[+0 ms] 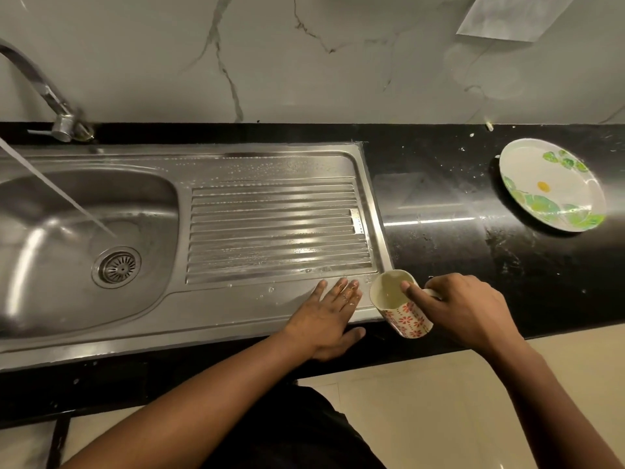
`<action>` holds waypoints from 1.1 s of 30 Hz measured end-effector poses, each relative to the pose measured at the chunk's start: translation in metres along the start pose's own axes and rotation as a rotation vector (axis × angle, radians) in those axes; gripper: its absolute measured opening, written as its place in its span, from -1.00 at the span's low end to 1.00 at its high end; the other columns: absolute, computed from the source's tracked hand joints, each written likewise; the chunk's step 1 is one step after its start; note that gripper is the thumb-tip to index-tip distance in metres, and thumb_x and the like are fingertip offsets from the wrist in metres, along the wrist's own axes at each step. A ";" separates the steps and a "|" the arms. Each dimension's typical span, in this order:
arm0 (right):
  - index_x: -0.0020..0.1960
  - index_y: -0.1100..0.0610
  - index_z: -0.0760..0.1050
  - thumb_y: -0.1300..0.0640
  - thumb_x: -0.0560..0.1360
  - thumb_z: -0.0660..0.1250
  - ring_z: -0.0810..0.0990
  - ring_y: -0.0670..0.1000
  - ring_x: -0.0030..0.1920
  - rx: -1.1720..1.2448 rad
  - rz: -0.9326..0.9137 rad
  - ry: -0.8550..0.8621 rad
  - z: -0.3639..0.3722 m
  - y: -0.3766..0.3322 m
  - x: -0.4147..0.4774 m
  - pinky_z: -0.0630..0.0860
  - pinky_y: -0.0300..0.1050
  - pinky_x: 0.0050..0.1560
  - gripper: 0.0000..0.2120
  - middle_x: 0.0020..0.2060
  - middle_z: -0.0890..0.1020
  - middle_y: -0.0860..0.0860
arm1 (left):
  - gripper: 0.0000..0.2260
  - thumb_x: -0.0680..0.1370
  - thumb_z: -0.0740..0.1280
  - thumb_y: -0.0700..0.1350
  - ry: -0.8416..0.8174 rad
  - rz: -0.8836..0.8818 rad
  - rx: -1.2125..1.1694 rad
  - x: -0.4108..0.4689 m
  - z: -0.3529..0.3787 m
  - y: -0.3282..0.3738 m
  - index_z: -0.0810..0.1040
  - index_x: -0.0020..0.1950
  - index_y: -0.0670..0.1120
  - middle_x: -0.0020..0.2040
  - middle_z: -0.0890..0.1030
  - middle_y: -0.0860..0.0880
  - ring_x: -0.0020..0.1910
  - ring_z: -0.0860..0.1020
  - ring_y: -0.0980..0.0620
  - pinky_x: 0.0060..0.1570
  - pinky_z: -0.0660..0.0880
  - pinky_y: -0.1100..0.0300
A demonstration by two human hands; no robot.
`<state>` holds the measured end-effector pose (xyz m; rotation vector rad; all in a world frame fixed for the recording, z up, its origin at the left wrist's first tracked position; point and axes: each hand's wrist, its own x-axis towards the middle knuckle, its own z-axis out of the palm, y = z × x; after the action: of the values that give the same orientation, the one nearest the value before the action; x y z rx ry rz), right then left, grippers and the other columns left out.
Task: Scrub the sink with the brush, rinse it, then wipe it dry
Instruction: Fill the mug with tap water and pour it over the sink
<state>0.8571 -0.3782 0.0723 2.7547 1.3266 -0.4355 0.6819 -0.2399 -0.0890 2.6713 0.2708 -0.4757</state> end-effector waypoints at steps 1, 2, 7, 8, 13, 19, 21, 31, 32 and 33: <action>-0.28 -0.04 0.58 -0.46 0.58 0.08 0.56 -0.19 -0.47 -0.022 0.009 0.003 0.000 0.001 0.000 0.30 -0.31 -0.47 -0.40 -0.46 0.60 -0.14 | -0.27 0.66 -0.15 0.35 -0.005 0.002 0.003 0.006 -0.001 0.002 -0.21 0.69 -0.06 0.67 -0.28 -0.05 0.64 -0.33 -0.01 0.61 -0.24 -0.18; -0.30 -0.04 0.57 -0.46 0.58 0.08 0.56 -0.19 -0.47 -0.046 0.014 0.010 0.000 0.002 0.001 0.30 -0.30 -0.47 -0.40 -0.46 0.59 -0.13 | -0.26 0.66 -0.16 0.35 -0.007 0.010 0.007 0.013 -0.003 0.005 -0.20 0.69 -0.06 0.67 -0.27 -0.06 0.64 -0.32 -0.02 0.62 -0.23 -0.18; -0.30 -0.05 0.55 -0.45 0.57 0.08 0.56 -0.19 -0.46 -0.086 0.029 -0.009 0.003 0.008 0.003 0.32 -0.29 -0.45 -0.42 -0.45 0.59 -0.13 | -0.27 0.67 -0.08 0.33 -0.006 0.105 -0.017 0.031 -0.005 0.021 -0.07 0.69 -0.10 0.69 -0.13 -0.11 0.66 -0.24 -0.05 0.63 -0.18 -0.17; -0.28 -0.05 0.57 -0.46 0.57 0.08 0.57 -0.18 -0.45 -0.088 0.037 -0.020 0.004 0.010 0.003 0.33 -0.30 -0.45 -0.41 -0.44 0.59 -0.13 | -0.27 0.67 -0.06 0.32 -0.002 0.121 -0.029 0.030 -0.004 0.024 -0.07 0.69 -0.11 0.69 -0.11 -0.13 0.66 -0.24 -0.05 0.63 -0.18 -0.16; -0.34 -0.01 0.56 -0.44 0.58 0.12 0.57 -0.16 -0.47 -0.079 0.071 -0.040 0.005 0.016 0.006 0.31 -0.28 -0.45 -0.39 -0.46 0.59 -0.10 | -0.29 0.68 -0.05 0.30 0.038 0.177 -0.020 0.031 0.006 0.029 -0.10 0.69 -0.09 0.69 -0.13 -0.13 0.66 -0.26 -0.07 0.62 -0.24 -0.18; -0.36 0.05 0.55 -0.44 0.58 0.14 0.56 -0.11 -0.49 0.015 0.108 -0.026 0.007 0.009 0.029 0.37 -0.20 -0.44 -0.35 -0.50 0.58 -0.07 | -0.33 0.69 -0.08 0.29 0.092 0.091 -0.082 0.055 -0.009 0.025 0.01 0.69 -0.07 0.69 -0.12 -0.14 0.67 -0.24 -0.09 0.63 -0.19 -0.17; -0.37 0.06 0.55 -0.45 0.58 0.13 0.58 -0.09 -0.48 0.036 0.119 0.004 0.008 0.006 0.040 0.43 -0.17 -0.44 -0.34 -0.49 0.59 -0.07 | -0.34 0.69 -0.07 0.26 0.076 0.044 -0.052 0.064 -0.019 0.022 0.00 0.69 -0.09 0.69 -0.11 -0.14 0.66 -0.24 -0.10 0.63 -0.19 -0.18; -0.34 0.10 0.59 -0.43 0.58 0.16 0.65 0.01 -0.43 0.236 0.147 -0.014 0.002 0.006 0.058 0.63 -0.01 -0.31 -0.33 -0.46 0.65 -0.02 | -0.34 0.70 -0.08 0.23 0.107 -0.168 0.001 0.070 -0.034 -0.011 -0.17 0.69 -0.07 0.69 -0.20 -0.07 0.66 -0.26 -0.09 0.63 -0.16 -0.19; -0.30 0.09 0.62 -0.43 0.58 0.16 0.68 0.01 -0.40 0.268 0.154 -0.026 0.003 0.009 0.057 0.69 0.03 -0.25 -0.34 -0.43 0.67 -0.03 | -0.34 0.70 -0.08 0.23 0.110 -0.190 -0.009 0.068 -0.032 -0.013 -0.19 0.69 -0.06 0.68 -0.22 -0.07 0.66 -0.27 -0.09 0.62 -0.17 -0.19; -0.27 0.08 0.65 -0.43 0.57 0.16 0.70 0.01 -0.38 0.289 0.158 -0.036 0.004 0.012 0.056 0.71 0.08 -0.20 -0.35 -0.41 0.69 -0.03 | -0.34 0.70 -0.09 0.23 0.114 -0.205 -0.015 0.065 -0.030 -0.013 -0.21 0.69 -0.07 0.68 -0.24 -0.08 0.65 -0.28 -0.09 0.62 -0.18 -0.19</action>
<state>0.8991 -0.3439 0.0524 3.0361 1.1040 -0.7123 0.7468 -0.2073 -0.0918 2.6725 0.5832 -0.3812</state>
